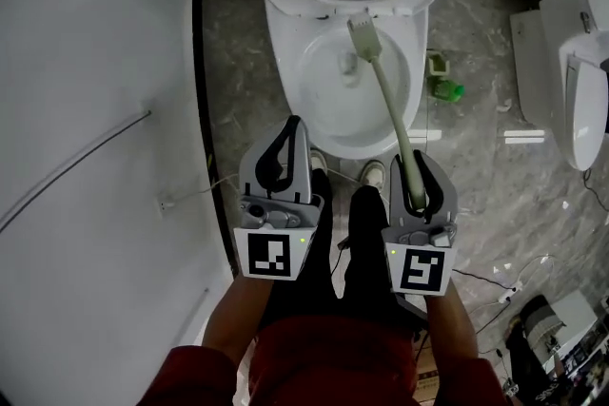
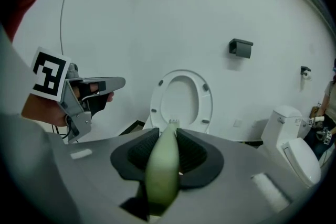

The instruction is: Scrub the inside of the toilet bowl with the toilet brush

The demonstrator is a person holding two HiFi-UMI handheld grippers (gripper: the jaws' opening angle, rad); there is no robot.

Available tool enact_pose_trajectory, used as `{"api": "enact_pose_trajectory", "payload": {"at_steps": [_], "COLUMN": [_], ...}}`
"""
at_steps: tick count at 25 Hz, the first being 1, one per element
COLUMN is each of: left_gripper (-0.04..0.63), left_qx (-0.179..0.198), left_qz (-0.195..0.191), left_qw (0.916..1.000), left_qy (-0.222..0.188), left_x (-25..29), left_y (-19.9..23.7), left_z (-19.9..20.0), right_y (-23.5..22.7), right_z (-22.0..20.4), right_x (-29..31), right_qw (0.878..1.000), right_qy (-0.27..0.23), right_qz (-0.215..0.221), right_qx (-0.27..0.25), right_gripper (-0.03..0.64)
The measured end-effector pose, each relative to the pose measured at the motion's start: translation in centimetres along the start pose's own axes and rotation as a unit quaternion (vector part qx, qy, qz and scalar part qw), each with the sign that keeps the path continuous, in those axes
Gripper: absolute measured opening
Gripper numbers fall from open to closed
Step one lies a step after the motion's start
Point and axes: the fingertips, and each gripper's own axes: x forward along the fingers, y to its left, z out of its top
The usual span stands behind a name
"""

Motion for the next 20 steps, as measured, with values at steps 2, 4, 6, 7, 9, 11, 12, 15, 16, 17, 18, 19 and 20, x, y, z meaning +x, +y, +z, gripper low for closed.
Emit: {"api": "enact_pose_trajectory", "payload": {"at_steps": [2,4,6,7,9,11,12,15,16,17,18,19,20], "left_gripper": [0.005,0.005,0.005,0.005,0.005,0.005,0.005,0.005,0.005,0.005,0.005,0.005,0.005], "left_qx": [-0.006,-0.009,-0.017,-0.018,-0.018,-0.017,-0.017,-0.025,-0.028,-0.029,-0.03,-0.031,-0.031], "left_qz": [-0.006,-0.017,-0.029,-0.035,-0.045,-0.051,-0.053,-0.055,-0.054,-0.053,-0.054,-0.054,-0.056], "left_qw": [0.9999,0.9994,0.9985,0.9981,0.9974,0.9968,0.9964,0.9953,0.995,0.9948,0.9946,0.9944,0.9942], "left_qy": [0.01,0.029,0.043,0.047,0.053,0.06,0.063,0.075,0.079,0.082,0.084,0.086,0.087], "left_x": [0.0,-0.3,-0.6,-0.7,-0.6,-0.6,-0.7,-1.2,-1.4,-1.5,-1.5,-1.6,-1.6], "left_y": [-0.6,-1.3,-2.0,-2.4,-3.0,-3.3,-3.5,-4.0,-4.1,-4.1,-4.2,-4.2,-4.3], "left_z": [-3.6,-7.3,-10.5,-12.0,-14.7,-17.0,-17.9,-20.0,-20.4,-20.7,-21.0,-21.2,-21.3], "right_y": [0.2,0.7,1.2,1.4,1.9,2.3,2.4,2.9,3.1,3.3,3.4,3.5,3.5], "right_z": [-3.4,-6.8,-10.3,-12.1,-15.3,-17.9,-18.9,-21.5,-22.5,-23.5,-24.3,-24.9,-25.3], "right_x": [1.4,2.7,4.0,4.6,5.9,6.7,7.0,7.1,7.0,7.0,7.0,7.0,7.0], "right_qw": [1.0,0.999,0.998,0.997,0.994,0.992,0.992,0.989,0.986,0.984,0.981,0.978,0.975], "right_qy": [0.021,0.046,0.067,0.079,0.102,0.116,0.119,0.134,0.144,0.154,0.163,0.169,0.174], "right_qz": [0.005,0.012,0.02,0.025,0.032,0.035,0.034,0.035,0.038,0.04,0.041,0.04,0.037], "right_qx": [-0.008,-0.01,-0.004,-0.002,0.005,0.018,0.027,0.059,0.07,0.082,0.097,0.114,0.132], "right_gripper": [0.114,0.114,0.114,0.114,0.114,0.114,0.114,0.114,0.114,0.114,0.114,0.114,0.114]}}
